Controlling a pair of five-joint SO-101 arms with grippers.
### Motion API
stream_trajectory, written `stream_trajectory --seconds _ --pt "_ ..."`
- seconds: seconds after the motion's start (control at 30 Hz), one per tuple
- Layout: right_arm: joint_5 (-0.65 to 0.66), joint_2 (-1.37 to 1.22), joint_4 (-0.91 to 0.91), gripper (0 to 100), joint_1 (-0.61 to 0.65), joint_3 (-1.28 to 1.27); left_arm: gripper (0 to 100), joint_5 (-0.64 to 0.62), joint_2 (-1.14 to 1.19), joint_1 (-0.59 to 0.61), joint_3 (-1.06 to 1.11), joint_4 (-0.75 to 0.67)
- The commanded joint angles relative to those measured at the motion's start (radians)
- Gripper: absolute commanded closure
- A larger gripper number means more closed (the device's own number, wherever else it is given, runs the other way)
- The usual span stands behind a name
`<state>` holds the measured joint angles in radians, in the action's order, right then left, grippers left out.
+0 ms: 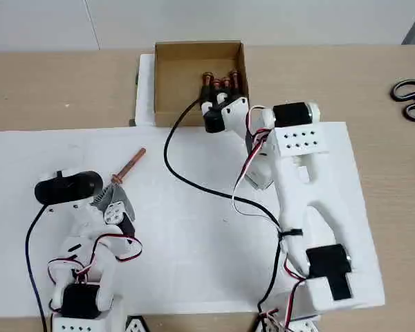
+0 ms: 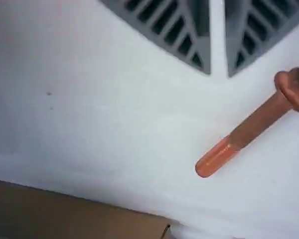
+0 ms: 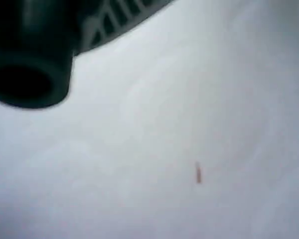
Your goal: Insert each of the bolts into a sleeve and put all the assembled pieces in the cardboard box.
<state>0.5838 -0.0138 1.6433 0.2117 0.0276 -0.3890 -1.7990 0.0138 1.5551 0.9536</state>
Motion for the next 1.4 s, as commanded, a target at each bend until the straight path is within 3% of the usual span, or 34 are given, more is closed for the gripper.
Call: stream_trajectory --seconds 0.0,0.3,0.43,0.7,1.2,1.37 --pt "-0.032 0.087 0.054 99.4 -0.05 0.043 99 -0.008 -0.005 0.002 -0.024 0.035" --pt "-0.083 0.2 0.082 99.5 -0.249 -0.068 99 -0.008 -0.005 0.005 -0.038 -0.063" --pt "-0.081 0.303 0.082 99.5 -0.263 -0.199 99 -0.002 -0.005 0.005 -0.088 -0.138" --pt "-0.084 0.539 0.077 99.5 -0.26 -0.404 99 0.092 0.021 0.003 -0.179 -0.15" --pt "-0.086 0.748 0.079 99.5 -0.263 -0.565 99 0.051 0.694 -0.02 -0.803 -0.133" --pt "-0.089 0.754 0.079 99.5 -0.265 -0.565 99 0.009 0.865 -0.055 -0.941 0.037"
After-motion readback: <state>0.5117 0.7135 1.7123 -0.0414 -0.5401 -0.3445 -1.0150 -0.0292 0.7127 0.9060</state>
